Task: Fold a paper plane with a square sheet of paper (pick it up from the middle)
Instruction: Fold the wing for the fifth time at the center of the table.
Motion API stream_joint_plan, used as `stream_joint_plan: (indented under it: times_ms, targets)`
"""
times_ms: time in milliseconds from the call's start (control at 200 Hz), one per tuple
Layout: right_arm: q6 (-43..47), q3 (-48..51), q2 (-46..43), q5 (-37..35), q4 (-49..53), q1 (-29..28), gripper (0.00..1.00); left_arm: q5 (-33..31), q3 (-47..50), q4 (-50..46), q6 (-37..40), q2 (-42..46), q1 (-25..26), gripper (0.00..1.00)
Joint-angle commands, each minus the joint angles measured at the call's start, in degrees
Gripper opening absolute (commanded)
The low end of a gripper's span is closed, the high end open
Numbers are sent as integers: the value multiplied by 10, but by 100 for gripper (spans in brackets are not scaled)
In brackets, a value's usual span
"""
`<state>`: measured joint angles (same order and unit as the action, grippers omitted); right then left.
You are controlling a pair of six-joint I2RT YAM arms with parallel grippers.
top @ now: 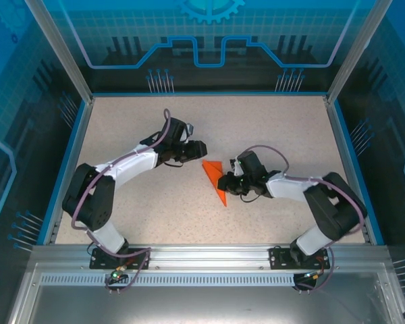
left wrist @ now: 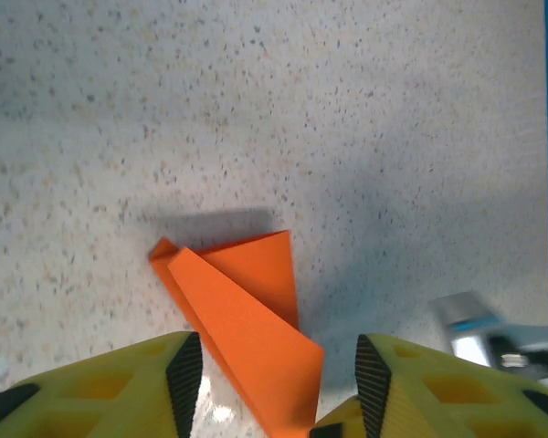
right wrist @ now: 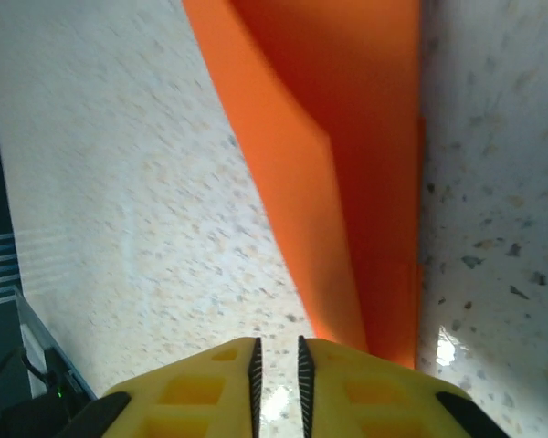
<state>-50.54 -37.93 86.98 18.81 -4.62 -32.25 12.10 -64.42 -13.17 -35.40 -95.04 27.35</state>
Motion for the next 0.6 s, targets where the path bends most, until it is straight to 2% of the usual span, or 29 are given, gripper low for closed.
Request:
stream_joint_plan:
  times_ms: [0,85,265,360,595]
  targets:
    - [19,23,-73,-72,74,12,26,-70,8,-80,-30,20,32,54]
    - [18,51,-110,-95,103,42,29,-99,-2,-106,-48,17,61,56]
    - [10,115,-153,-57,76,115,35,-134,-64,-155,-76,-38,128,60]
    - [12,121,-159,-43,76,122,36,-151,-98,-183,-85,-76,146,62]
    - [12,129,-164,-31,70,123,38,-154,-149,-224,-104,-131,152,64]
